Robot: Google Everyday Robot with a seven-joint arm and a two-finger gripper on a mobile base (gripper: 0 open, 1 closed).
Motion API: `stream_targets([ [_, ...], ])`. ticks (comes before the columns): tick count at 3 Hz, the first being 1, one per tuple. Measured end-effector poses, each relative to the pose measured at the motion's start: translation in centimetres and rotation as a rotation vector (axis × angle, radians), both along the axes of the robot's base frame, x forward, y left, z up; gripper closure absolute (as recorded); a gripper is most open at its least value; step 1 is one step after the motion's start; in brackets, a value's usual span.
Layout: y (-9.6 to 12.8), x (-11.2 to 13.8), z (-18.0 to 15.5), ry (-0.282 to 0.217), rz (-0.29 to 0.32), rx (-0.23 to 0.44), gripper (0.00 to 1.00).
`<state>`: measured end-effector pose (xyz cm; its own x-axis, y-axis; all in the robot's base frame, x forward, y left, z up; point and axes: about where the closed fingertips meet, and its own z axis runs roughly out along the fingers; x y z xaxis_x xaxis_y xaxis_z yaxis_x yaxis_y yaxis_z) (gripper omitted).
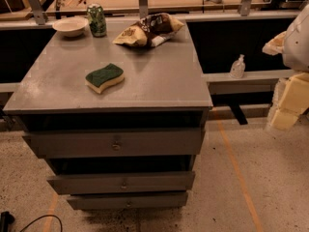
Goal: Move sponge near brown chip bag
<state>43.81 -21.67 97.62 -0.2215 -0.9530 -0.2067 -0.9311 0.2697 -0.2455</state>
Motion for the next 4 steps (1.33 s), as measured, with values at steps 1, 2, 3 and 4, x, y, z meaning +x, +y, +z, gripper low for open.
stream_targets([
  [1, 0.0, 0.0, 0.0, 0.000, 0.000, 0.000, 0.00],
  [2, 2.4, 1.2, -0.2, -0.007, 0.047, 0.091, 0.00],
  [3, 8.2, 4.1, -0.2, -0.017, 0.177, 0.250, 0.00],
  [4, 13.4, 6.7, -2.1, -0.015, 0.266, 0.470, 0.00],
])
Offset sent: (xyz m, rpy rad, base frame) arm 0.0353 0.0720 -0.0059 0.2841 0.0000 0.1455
